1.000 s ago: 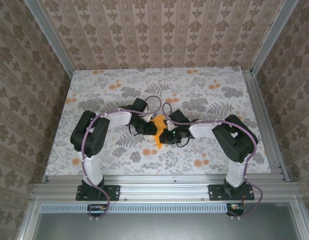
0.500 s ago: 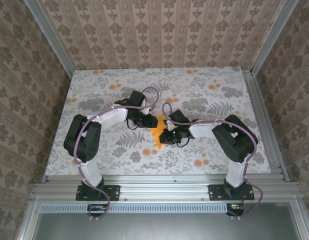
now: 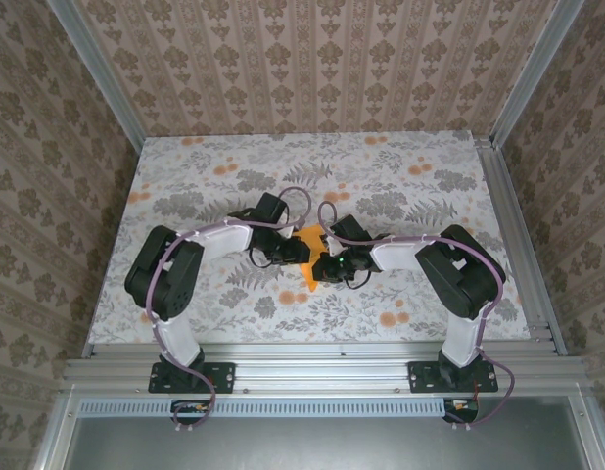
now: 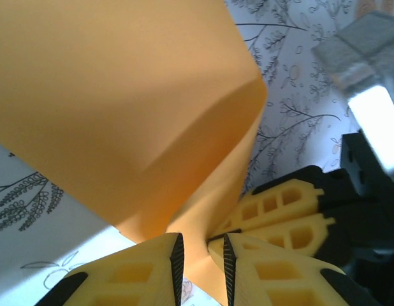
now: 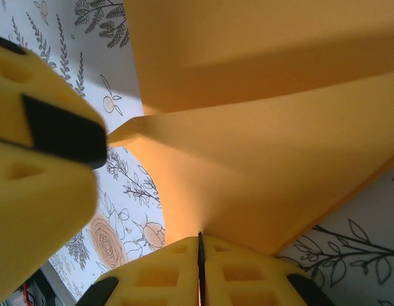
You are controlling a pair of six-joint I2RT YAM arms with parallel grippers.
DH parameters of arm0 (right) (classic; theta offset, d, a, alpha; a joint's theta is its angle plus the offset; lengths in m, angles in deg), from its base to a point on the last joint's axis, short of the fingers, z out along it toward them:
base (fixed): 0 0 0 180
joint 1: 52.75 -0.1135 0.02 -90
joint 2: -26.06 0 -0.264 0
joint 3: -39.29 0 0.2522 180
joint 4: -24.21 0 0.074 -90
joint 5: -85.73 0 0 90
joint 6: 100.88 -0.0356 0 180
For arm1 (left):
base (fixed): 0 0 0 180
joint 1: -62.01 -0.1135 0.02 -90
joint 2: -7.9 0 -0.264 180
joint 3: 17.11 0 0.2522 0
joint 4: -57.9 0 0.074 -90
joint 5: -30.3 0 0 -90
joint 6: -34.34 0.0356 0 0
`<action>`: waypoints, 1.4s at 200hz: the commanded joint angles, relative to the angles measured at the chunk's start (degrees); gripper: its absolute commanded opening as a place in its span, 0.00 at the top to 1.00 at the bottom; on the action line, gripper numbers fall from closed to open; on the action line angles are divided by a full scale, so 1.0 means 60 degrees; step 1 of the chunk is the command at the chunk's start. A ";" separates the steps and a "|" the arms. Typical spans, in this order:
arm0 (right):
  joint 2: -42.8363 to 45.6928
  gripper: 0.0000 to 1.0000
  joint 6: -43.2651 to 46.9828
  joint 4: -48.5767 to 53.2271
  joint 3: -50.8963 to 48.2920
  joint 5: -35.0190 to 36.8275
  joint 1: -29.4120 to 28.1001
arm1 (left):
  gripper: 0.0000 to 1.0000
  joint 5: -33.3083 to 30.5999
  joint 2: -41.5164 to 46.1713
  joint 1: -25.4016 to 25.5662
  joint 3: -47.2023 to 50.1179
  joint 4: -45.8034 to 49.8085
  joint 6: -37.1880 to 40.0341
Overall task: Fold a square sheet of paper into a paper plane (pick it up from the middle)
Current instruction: Third fold the triangle at the center of the table.
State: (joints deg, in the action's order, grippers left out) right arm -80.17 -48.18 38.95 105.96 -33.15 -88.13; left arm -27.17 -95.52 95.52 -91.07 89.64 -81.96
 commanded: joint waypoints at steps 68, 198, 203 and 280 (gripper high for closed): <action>-0.0045 0.88 0.0088 0.1101 -0.0160 0.0514 -0.0216 | 0.77 -0.0965 -0.0906 0.0040 0.0008 -0.0135 0.0254; 0.0707 0.86 -0.0428 0.0326 -0.0410 0.0196 -0.0374 | 0.80 -0.3525 -0.2384 0.0506 -0.0478 0.1084 0.0858; 0.0802 0.86 -0.0591 0.0128 -0.0470 0.0160 -0.0374 | 0.80 -0.3510 -0.2397 0.0529 -0.0448 0.1084 0.0832; 0.0746 0.86 -0.2276 -0.1722 -0.0821 0.0068 -0.0842 | 0.80 -0.3517 -0.2640 0.0683 -0.0494 0.1054 0.0847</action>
State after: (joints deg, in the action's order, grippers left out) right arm -74.18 -59.02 31.41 101.41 -31.93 -92.28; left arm -37.31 -103.39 99.11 -97.67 93.75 -78.71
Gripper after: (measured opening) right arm 0.139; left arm 0.201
